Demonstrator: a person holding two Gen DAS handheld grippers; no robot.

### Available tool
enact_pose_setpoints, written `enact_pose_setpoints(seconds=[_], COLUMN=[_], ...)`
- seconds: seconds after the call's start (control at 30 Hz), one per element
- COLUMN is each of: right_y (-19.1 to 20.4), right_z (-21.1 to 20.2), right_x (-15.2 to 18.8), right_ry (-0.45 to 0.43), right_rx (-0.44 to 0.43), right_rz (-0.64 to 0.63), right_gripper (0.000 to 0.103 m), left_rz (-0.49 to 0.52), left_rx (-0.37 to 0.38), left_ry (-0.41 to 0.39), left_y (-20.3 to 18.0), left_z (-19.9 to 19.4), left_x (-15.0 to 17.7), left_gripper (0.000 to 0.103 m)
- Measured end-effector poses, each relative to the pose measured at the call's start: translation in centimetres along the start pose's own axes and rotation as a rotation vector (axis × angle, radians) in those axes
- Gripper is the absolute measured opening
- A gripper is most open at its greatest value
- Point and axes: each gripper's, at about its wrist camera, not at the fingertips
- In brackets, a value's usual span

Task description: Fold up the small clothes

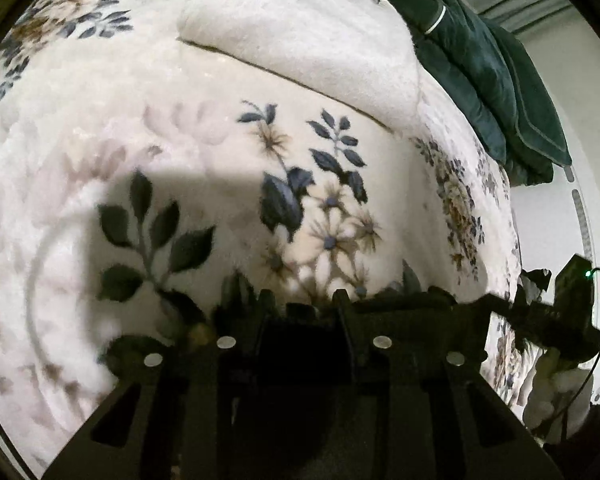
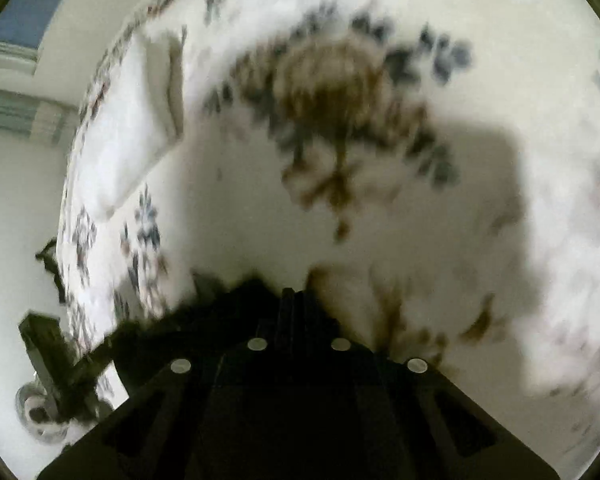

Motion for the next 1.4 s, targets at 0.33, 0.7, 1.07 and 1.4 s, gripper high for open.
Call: enact_pose_setpoints(seconds=[0.33,0.7,1.07,1.4], right_y=[-2.9,-7.2,-7.5,-6.3], right_z=[0.3,-3.2,-7.9,-5.2], right_x=[1.0,13.8,19.8,12.2], right_ry=[0.149,0.319,0.166,0.134], right_rx=[-0.074,-0.070,0.095,-0.029], right_rz=[0.063,0.108,0.166,0.155], right_gripper=[0.035,0.056,0.002,0.057], left_rz=[-0.091,-0.168,-0.164,-0.109], left_rx=[0.008,-0.039,-0.028,-0.012], left_ry=[0.071,0.078,0.127,0.070], left_y=[1.3,2.9,1.9,1.3], left_z=[0.0,-6.0,-5.2,-3.3], left_x=[-0.4,6.4,9.0,4.8], left_gripper=[0.056,0.067,0.067,0.067])
Point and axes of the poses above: each gripper's, at about its wrist camera, not at the fingertips, and z roughly the way its jaws point, y to its left, x to its underside, and after that the axes turned 8 degrees about x, right-handed
